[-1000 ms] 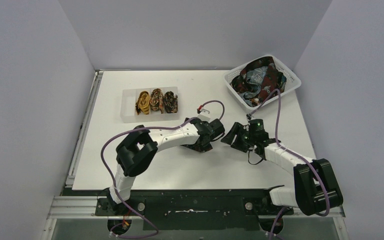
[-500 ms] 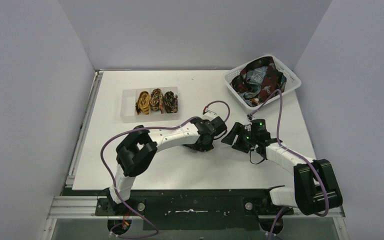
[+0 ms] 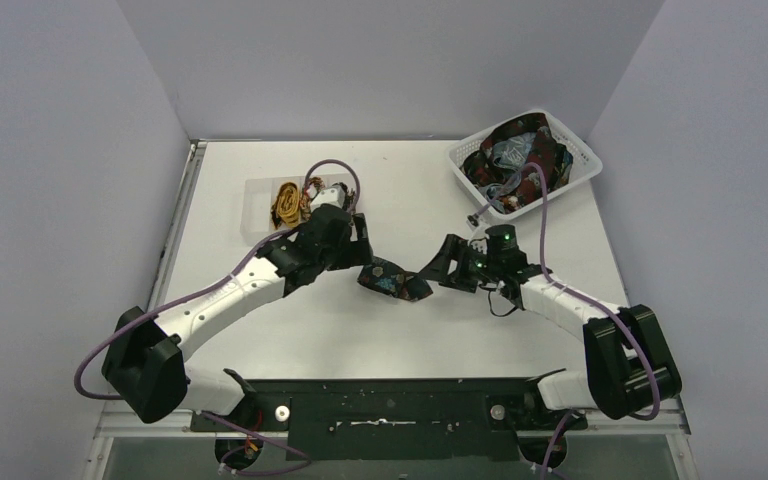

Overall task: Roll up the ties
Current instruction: Roll the tie at the center of the board.

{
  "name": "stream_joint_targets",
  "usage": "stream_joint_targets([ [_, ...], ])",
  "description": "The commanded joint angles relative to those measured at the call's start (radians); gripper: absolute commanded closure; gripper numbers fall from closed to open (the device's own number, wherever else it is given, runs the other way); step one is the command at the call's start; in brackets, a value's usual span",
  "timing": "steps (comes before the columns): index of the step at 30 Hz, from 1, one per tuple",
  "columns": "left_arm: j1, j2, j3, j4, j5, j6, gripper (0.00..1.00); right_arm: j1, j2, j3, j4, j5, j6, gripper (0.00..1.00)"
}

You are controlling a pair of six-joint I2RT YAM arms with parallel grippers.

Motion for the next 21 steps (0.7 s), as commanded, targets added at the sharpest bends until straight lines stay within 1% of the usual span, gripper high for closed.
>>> stream_joint_targets([
  [1,0.088,-0.054,-0.153,0.124,0.171,-0.044,0.17,0.117,0.050,0.110,0.021,0.062,-0.036,0.27],
  [4,0.140,-0.083,-0.227,0.169,0.226,-0.062,0.17,0.166,0.099,0.151,0.000,0.106,-0.032,0.27],
  [8,0.201,-0.100,-0.297,0.243,0.301,-0.077,0.17,0.202,0.166,0.189,0.003,0.118,-0.021,0.28],
  [15,0.223,-0.078,-0.319,0.266,0.354,-0.074,0.17,0.213,0.288,0.283,-0.027,0.091,-0.048,0.35],
  [21,0.238,-0.073,-0.344,0.310,0.383,-0.073,0.17,0.212,0.337,0.300,-0.029,0.093,-0.046,0.47],
])
